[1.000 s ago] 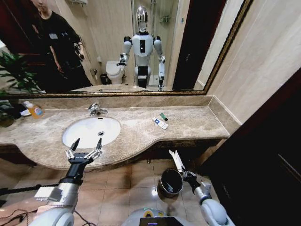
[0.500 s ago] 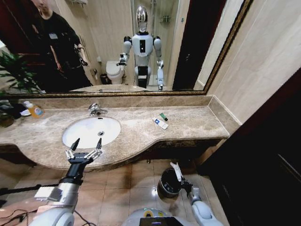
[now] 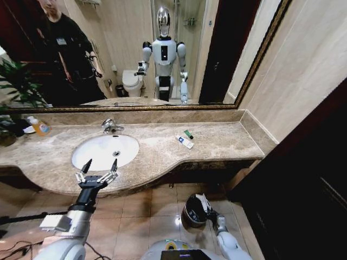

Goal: Pick up the trash from the sink and place it in the trash bin.

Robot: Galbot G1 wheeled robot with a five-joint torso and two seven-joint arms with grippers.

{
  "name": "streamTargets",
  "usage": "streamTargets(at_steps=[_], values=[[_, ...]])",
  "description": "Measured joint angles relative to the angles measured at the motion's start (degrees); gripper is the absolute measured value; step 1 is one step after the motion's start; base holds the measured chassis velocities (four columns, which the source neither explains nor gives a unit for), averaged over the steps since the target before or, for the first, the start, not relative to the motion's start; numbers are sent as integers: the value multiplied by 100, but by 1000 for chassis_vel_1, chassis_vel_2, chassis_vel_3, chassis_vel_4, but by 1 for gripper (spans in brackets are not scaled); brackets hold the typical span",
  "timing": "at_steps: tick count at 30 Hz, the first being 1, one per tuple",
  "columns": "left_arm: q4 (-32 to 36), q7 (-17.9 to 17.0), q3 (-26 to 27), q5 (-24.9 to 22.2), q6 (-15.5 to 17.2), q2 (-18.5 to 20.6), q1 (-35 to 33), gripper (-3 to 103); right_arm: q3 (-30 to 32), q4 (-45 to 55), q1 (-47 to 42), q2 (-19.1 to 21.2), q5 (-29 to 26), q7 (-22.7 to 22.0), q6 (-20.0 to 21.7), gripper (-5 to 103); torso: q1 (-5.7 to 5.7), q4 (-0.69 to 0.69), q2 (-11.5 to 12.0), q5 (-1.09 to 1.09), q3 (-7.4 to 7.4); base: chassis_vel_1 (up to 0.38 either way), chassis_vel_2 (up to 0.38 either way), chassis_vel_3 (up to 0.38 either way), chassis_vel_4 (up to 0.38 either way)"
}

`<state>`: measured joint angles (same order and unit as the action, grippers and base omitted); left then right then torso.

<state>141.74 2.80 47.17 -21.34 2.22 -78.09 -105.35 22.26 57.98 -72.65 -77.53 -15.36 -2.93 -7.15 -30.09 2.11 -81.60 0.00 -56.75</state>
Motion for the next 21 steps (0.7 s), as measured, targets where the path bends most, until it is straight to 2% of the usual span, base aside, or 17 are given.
streamTargets(at_steps=[1, 2, 5, 7, 8, 10, 13, 14, 15, 17, 19, 21], values=[[0, 0, 0, 0, 0, 0, 0, 100, 0, 25, 1, 11, 0, -5, 1, 32, 0, 0, 0, 0, 0, 0, 0, 0, 0], [0, 0, 0, 0, 0, 0, 0, 100, 0, 25, 1, 11, 0, -5, 1, 32, 0, 0, 0, 0, 0, 0, 0, 0, 0], [0, 0, 0, 0, 0, 0, 0, 100, 1, 103, -7, 34, 0, -7, 15, 49, 0, 0, 0, 0, 0, 0, 0, 0, 0], [0, 0, 0, 0, 0, 0, 0, 100, 4, 136, -17, 37, -2, -9, 24, 49, 0, 0, 0, 0, 0, 0, 0, 0, 0], [0, 0, 0, 0, 0, 0, 0, 100, 9, 209, -42, 44, -8, -19, 37, 60, 0, 0, 0, 0, 0, 0, 0, 0, 0], [0, 0, 0, 0, 0, 0, 0, 100, 13, 254, -60, 50, -12, -25, 46, 60, 0, 0, 0, 0, 0, 0, 0, 0, 0], [0, 0, 0, 0, 0, 0, 0, 100, 23, 446, -134, 84, -35, -64, 82, 76, 0, 0, 0, 0, 0, 0, 0, 0, 0], [0, 0, 0, 0, 0, 0, 0, 100, 23, 446, -134, 84, -35, -64, 82, 76, 0, 0, 0, 0, 0, 0, 0, 0, 0], [0, 0, 0, 0, 0, 0, 0, 100, 24, 501, -154, 93, -43, -83, 88, 81, 0, 0, 0, 1, 0, 0, 0, 0, 0], [0, 0, 0, 0, 0, 0, 0, 100, 38, 958, -314, 162, -171, -192, 200, 91, 0, 0, 0, 1, 0, 0, 0, 0, 0], [0, 0, 0, 0, 0, 0, 0, 100, 44, 1159, -381, 197, -231, -238, 261, 91, 0, 0, 0, 0, 0, 0, 0, 0, 0], [0, 0, 0, 0, 0, 0, 0, 100, 100, 1795, -641, 299, -348, -431, 441, 99, 0, 0, 0, 0, 0, 0, 0, 0, 0]])
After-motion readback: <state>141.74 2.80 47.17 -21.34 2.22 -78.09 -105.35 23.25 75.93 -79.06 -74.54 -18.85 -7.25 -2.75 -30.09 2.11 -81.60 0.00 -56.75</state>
